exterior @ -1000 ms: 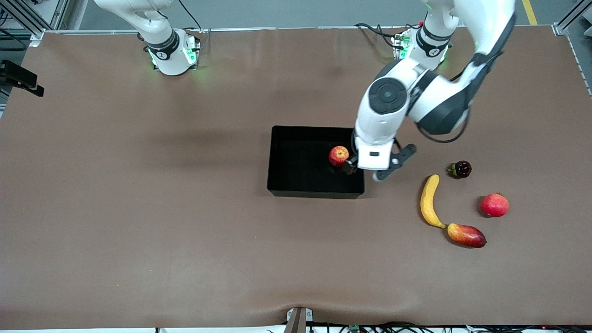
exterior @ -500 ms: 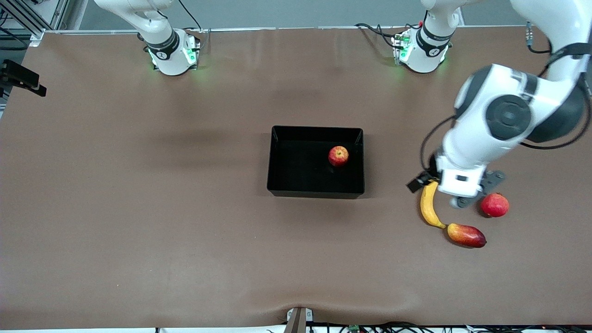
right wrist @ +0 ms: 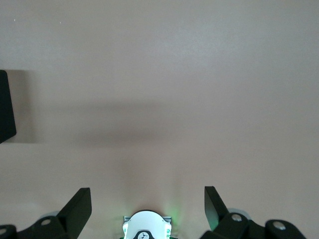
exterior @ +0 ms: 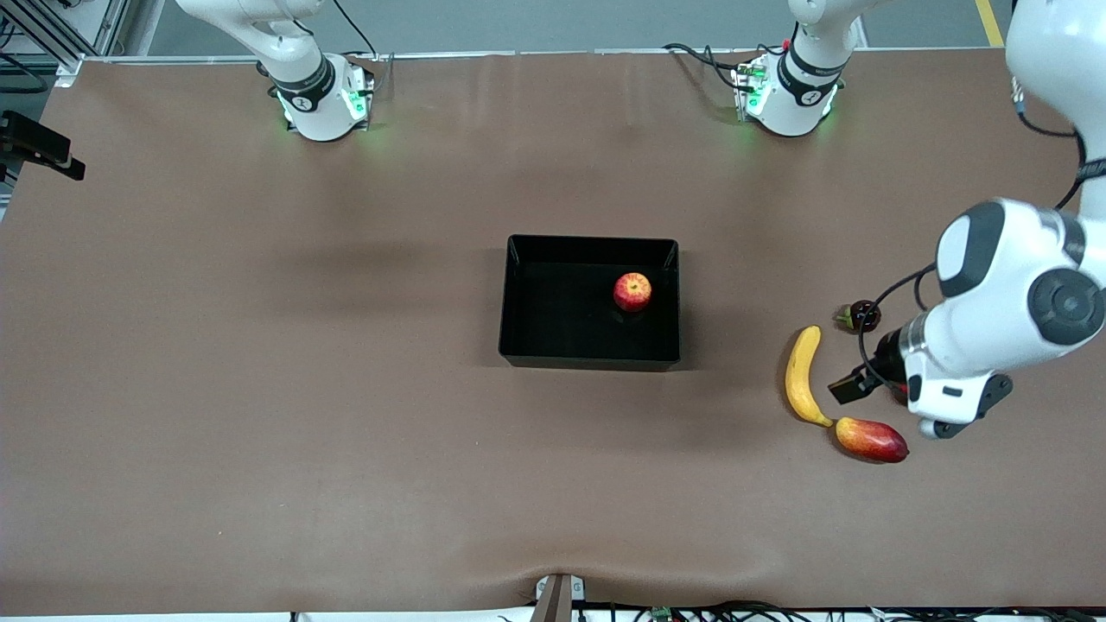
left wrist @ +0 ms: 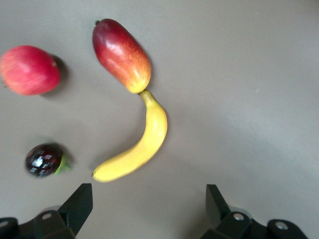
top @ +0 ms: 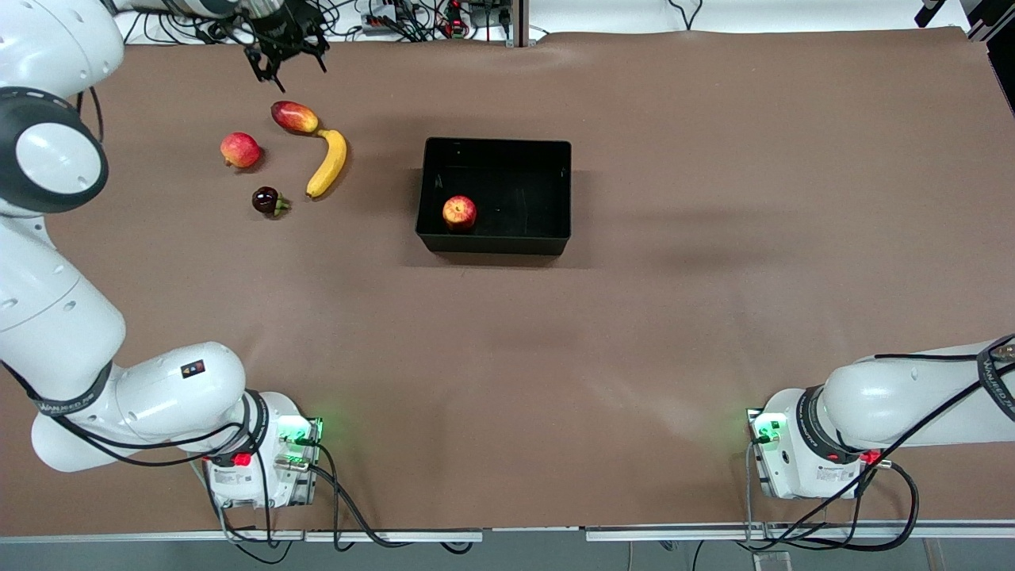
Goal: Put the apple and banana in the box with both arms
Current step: 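Move the left gripper back to the yellow banana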
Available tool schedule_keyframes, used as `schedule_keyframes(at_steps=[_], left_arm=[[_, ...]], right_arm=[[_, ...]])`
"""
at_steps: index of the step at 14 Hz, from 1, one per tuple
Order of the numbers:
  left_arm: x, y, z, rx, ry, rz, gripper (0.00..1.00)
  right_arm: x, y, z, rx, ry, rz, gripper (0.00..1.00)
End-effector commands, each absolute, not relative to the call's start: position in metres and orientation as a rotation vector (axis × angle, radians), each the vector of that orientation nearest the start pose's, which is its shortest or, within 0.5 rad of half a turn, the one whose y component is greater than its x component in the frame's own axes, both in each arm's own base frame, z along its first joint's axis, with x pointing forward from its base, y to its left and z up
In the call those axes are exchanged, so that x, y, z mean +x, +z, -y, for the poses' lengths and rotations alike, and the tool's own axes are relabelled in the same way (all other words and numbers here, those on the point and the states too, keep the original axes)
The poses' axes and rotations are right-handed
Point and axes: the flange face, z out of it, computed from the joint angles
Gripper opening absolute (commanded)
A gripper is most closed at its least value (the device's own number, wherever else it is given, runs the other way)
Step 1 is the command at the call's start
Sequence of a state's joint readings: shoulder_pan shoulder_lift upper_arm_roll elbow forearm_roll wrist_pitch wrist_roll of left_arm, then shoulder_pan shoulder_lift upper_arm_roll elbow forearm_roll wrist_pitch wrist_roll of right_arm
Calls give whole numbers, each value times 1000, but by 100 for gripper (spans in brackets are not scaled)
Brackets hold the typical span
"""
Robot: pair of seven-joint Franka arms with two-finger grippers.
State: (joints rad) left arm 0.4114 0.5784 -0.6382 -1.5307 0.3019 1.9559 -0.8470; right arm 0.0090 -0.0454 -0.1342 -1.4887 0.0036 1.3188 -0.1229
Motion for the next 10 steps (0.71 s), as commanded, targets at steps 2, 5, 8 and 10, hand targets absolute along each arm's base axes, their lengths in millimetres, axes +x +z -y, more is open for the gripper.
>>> schedule_keyframes(at_steps=[2, 5, 8, 10], left_arm=[[687, 295, 54, -3036, 71, 823, 100], [667, 241, 73, -3045, 143, 616, 100], [659, 231, 70, -3078, 168, 293, 100], [656, 219, 75, -3094, 197, 197, 100]], right_arm=[[504, 670, 68, -3092, 179, -25, 100], [503, 670, 68, -3092, 181, -25, 100], [503, 670, 68, -3092, 181, -25, 100], [503, 669, 67, -3091, 186, -23, 100]])
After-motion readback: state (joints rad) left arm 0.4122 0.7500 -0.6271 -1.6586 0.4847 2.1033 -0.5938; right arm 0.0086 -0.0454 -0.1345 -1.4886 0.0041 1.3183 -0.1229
